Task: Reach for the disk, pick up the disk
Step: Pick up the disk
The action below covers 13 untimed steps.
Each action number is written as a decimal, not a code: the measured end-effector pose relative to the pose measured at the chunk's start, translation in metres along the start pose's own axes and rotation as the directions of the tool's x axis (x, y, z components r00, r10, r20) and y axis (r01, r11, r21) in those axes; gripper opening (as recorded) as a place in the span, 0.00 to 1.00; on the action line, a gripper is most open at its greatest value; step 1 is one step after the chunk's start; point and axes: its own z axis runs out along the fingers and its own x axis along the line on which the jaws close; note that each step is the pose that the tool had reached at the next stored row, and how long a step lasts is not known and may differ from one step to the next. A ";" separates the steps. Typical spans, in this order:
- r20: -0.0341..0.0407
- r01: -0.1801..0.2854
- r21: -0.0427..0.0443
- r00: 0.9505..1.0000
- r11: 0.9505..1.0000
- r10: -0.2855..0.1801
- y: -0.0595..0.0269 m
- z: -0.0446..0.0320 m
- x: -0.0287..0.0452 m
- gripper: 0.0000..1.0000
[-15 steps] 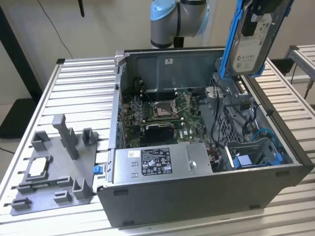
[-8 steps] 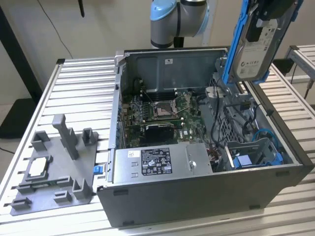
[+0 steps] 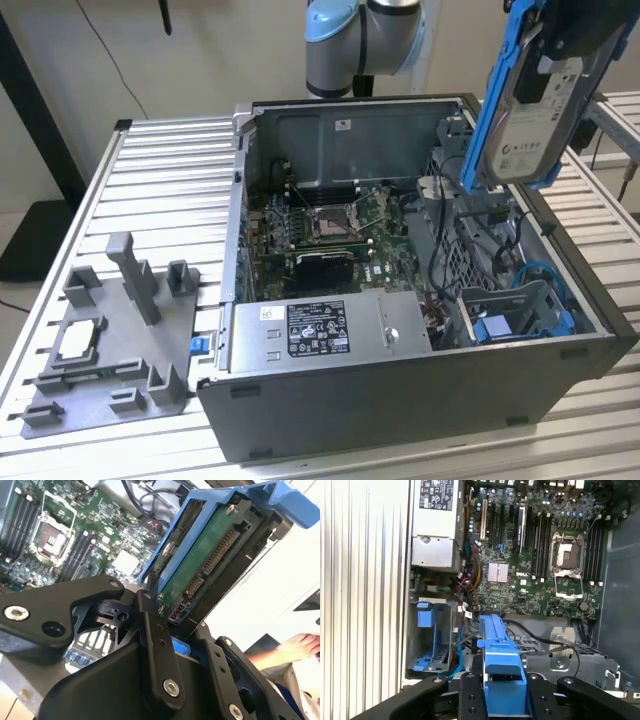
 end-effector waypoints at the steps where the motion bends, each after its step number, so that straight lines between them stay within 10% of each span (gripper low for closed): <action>1: 0.000 0.000 0.000 1.000 1.000 0.000 0.0001 0.0000 0.0036 0.00; 13: 0.000 0.000 0.000 1.000 1.000 0.000 0.0019 0.0044 0.0495 0.00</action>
